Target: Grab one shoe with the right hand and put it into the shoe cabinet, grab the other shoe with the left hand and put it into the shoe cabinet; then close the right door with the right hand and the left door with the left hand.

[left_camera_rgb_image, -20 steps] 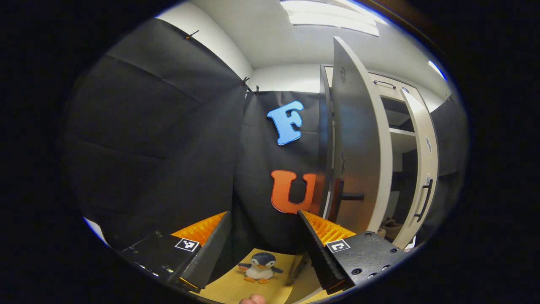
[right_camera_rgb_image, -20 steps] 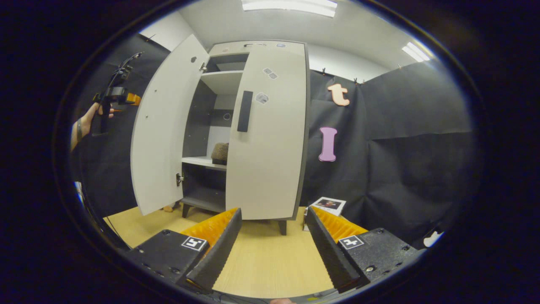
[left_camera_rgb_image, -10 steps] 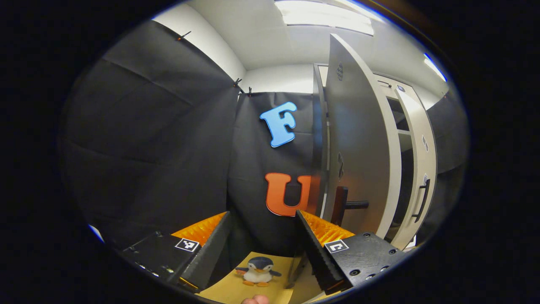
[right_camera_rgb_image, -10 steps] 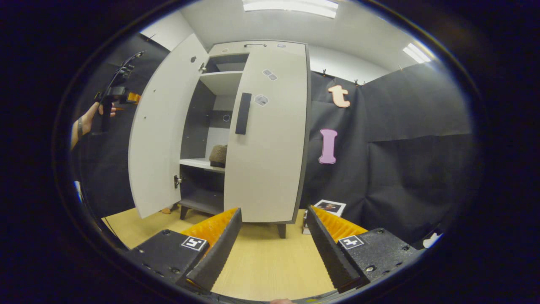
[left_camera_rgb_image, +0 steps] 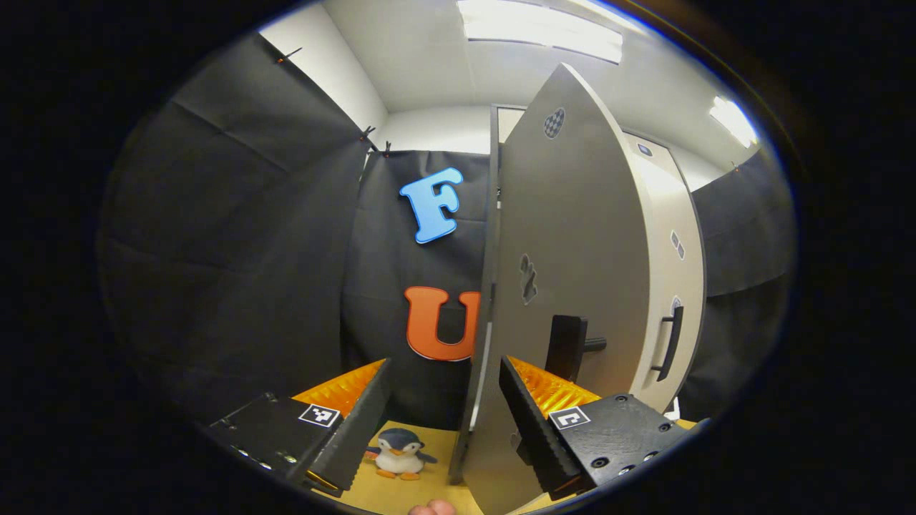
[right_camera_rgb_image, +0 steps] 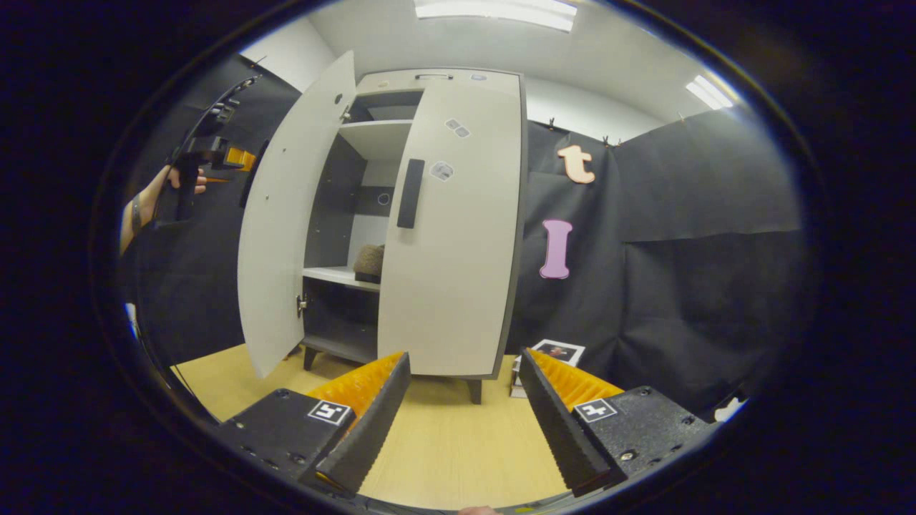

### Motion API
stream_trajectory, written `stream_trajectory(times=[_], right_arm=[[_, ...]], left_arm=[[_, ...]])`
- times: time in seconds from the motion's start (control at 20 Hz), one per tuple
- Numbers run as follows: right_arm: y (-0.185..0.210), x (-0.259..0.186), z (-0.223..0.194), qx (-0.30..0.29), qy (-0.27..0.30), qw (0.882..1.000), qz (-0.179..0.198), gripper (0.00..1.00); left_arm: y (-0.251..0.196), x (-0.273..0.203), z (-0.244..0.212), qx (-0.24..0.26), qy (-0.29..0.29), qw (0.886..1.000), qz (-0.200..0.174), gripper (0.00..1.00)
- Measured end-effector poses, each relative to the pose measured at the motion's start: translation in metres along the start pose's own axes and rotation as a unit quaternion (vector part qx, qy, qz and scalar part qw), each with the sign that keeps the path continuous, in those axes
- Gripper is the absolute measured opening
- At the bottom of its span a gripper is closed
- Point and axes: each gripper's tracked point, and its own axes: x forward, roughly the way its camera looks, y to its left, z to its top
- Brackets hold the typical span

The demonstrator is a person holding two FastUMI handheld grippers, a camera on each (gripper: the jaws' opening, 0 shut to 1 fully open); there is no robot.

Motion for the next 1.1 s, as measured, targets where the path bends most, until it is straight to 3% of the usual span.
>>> stream_trajectory(times=[0.2, 0.25, 0.3, 0.35, 0.4, 0.45, 0.5, 0.8, 0.95, 1.1], right_arm=[[-0.019, 0.011, 0.007, -0.003, 0.001, 1.000, -0.019, 0.98], [-0.022, 0.011, 0.006, -0.002, 0.003, 1.000, -0.022, 0.97], [-0.024, 0.010, 0.005, 0.000, 0.004, 1.000, -0.025, 0.98], [-0.023, 0.008, 0.003, 0.000, 0.006, 1.000, -0.028, 0.95], [-0.024, 0.007, 0.003, -0.001, 0.005, 1.000, -0.030, 0.95], [-0.027, 0.006, 0.002, -0.003, 0.005, 0.999, -0.033, 0.98], [-0.029, 0.006, 0.001, -0.006, 0.007, 0.999, -0.036, 0.95], [-0.038, 0.007, 0.001, -0.001, 0.011, 0.999, -0.048, 0.94], [-0.041, 0.009, -0.001, -0.001, 0.014, 0.999, -0.050, 0.98], [-0.039, 0.013, 0.000, 0.001, 0.020, 0.999, -0.044, 0.98]], left_arm=[[-0.038, 0.006, -0.002, 0.008, -0.003, 0.999, -0.034, 0.90], [-0.047, 0.008, -0.003, 0.011, -0.005, 0.999, -0.042, 0.76], [-0.057, 0.011, -0.005, 0.014, -0.004, 0.999, -0.053, 0.90], [-0.067, 0.013, -0.009, 0.015, 0.001, 0.998, -0.062, 0.90], [-0.078, 0.016, -0.014, 0.013, 0.007, 0.997, -0.075, 1.00], [-0.088, 0.021, -0.017, 0.013, 0.010, 0.997, -0.082, 0.79], [-0.092, 0.028, -0.019, 0.017, 0.008, 0.996, -0.083, 0.93], [-0.096, 0.047, -0.025, 0.011, 0.010, 0.998, -0.060, 0.93], [-0.084, 0.033, -0.006, 0.010, -0.020, 0.999, -0.034, 0.93], [-0.086, 0.007, 0.006, 0.022, -0.025, 0.999, -0.043, 0.93]])
